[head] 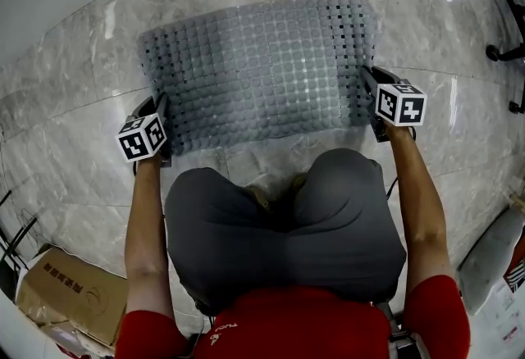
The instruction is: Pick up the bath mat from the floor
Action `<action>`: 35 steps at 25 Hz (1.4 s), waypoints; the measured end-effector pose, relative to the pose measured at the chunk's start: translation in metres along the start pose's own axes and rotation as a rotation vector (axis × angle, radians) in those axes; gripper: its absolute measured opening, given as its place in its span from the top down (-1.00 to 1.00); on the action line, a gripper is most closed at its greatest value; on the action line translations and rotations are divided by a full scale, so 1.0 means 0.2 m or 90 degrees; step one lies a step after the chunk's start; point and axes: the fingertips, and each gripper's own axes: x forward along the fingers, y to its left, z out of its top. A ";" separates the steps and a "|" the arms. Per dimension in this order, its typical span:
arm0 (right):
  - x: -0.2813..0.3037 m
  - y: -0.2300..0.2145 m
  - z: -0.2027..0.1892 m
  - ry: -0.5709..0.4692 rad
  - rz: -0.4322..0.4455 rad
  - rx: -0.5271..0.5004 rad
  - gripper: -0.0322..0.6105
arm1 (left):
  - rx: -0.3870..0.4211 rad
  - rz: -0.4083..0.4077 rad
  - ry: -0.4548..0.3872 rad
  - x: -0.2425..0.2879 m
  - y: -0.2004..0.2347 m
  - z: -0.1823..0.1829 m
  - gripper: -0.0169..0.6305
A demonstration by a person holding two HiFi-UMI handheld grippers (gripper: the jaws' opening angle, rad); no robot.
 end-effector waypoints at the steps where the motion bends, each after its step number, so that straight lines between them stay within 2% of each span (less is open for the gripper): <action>1: -0.03 0.02 0.01 -0.012 0.007 0.002 0.77 | -0.002 -0.009 -0.010 -0.03 -0.02 0.01 0.76; 13: -0.42 0.31 0.24 -0.140 0.099 -0.004 0.78 | -0.023 -0.085 -0.126 -0.39 -0.19 0.18 0.80; 20: -0.61 0.39 0.39 -0.219 0.133 0.025 0.78 | -0.014 -0.092 -0.216 -0.62 -0.24 0.37 0.81; 25: -0.76 0.46 0.55 -0.278 0.152 0.027 0.78 | 0.020 -0.097 -0.279 -0.80 -0.28 0.55 0.81; 35: -1.18 0.57 0.86 -0.384 0.157 0.001 0.79 | 0.041 -0.098 -0.346 -1.19 -0.43 0.81 0.81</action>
